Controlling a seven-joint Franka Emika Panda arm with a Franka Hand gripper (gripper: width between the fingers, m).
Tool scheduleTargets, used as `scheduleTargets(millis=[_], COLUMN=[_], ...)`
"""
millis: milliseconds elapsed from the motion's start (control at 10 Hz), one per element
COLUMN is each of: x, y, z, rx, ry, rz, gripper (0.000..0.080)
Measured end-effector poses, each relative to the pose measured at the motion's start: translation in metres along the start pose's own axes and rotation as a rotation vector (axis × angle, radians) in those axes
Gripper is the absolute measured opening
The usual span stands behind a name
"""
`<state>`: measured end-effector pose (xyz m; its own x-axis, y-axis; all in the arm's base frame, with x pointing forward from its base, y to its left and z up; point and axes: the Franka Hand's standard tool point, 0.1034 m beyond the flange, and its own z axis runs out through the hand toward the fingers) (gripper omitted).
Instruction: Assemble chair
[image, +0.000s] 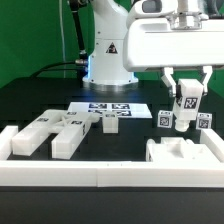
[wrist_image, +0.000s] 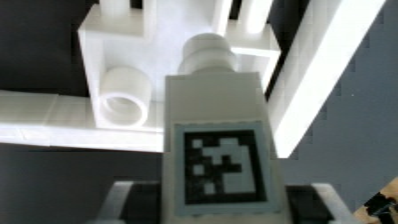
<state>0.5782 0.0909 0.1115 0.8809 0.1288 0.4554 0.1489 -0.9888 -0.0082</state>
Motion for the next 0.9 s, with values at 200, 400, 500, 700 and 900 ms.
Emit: scheduleTargets(millis=[200, 400, 500, 700, 900], x=[0.019, 0.040, 0.047, 0.045, 0.045], y=[0.003, 0.001, -0.003, -0.007, -0.007], z=[0.009, 0.022, 0.025, 0.027, 0.027], rx=[-0.002, 0.000, 0.003, 0.006, 0.006], ry=[0.017, 0.042, 0.052, 0.048, 0.047], rz=[-0.019, -0.027, -0.032, -0.039, -0.040], gripper=[0.0290, 0.0290, 0.0290, 0.0290, 0.0290])
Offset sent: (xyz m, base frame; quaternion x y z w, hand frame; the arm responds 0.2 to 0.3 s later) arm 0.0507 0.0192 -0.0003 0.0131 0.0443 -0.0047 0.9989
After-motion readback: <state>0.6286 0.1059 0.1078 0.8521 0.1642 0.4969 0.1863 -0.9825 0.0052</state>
